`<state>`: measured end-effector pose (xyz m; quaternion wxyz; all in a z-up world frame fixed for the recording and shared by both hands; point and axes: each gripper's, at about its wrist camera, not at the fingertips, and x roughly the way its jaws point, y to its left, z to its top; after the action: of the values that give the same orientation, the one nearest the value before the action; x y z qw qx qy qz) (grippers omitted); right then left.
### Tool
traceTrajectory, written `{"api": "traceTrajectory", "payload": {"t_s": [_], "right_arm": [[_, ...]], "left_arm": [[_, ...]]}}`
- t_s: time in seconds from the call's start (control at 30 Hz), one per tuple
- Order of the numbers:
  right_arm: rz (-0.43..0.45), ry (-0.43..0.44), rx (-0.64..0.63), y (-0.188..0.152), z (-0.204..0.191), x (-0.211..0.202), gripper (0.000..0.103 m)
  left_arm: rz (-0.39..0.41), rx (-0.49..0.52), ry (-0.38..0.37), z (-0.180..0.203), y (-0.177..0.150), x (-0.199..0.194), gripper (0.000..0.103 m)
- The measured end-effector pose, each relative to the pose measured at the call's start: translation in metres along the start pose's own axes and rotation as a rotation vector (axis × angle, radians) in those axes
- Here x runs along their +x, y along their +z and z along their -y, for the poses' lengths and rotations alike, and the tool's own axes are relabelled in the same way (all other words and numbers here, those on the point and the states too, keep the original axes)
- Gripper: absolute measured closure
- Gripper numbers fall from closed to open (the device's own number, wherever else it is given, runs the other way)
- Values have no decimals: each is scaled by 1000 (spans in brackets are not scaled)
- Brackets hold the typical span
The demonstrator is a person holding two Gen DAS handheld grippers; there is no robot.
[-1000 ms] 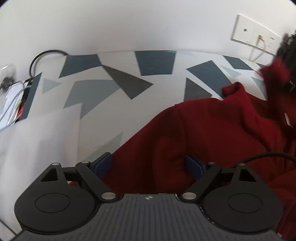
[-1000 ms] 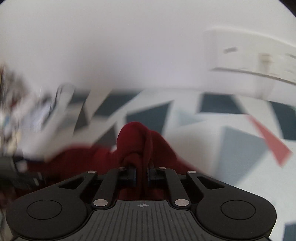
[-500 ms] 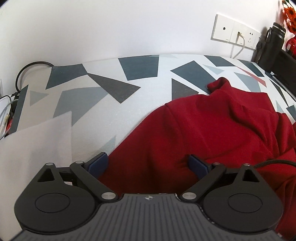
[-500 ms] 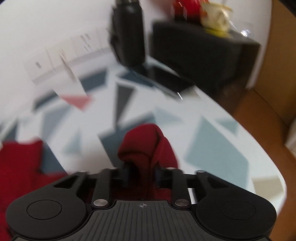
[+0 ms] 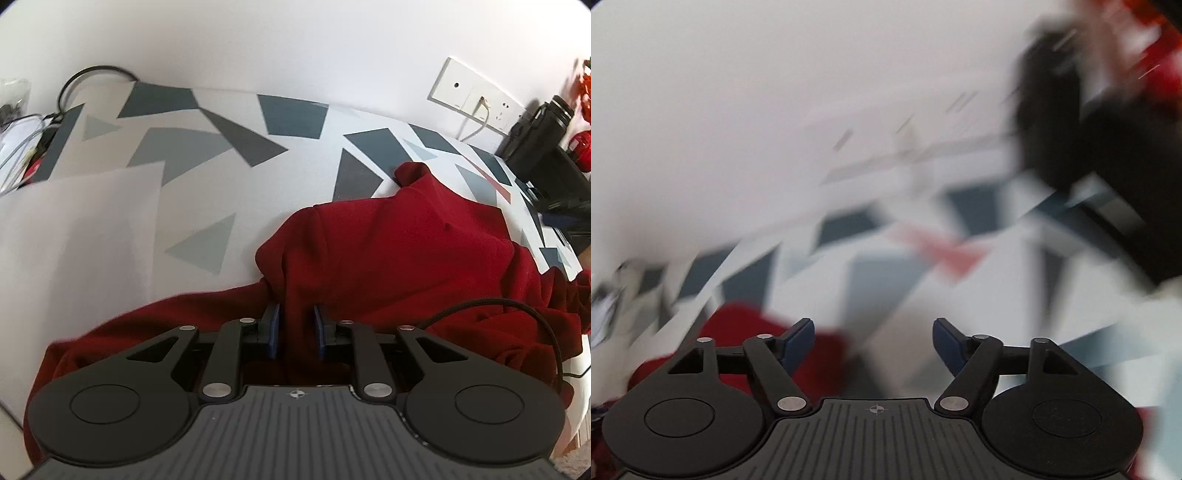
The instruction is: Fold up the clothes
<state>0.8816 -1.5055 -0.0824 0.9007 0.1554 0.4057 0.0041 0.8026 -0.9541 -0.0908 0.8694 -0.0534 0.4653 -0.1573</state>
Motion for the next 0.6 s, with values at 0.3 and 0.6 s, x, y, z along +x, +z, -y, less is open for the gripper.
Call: {"api": "traceTrajectory", "payload": {"t_s": [0.3,0.6], "right_arm": [[-94,50,-180,4,-59,67,94],[230,22,-327,68,-86,57,70]], "left_arm": [[-5,-27,-3,-4,-6,-6,68],[49,52,59,-16,25,2,26]]}}
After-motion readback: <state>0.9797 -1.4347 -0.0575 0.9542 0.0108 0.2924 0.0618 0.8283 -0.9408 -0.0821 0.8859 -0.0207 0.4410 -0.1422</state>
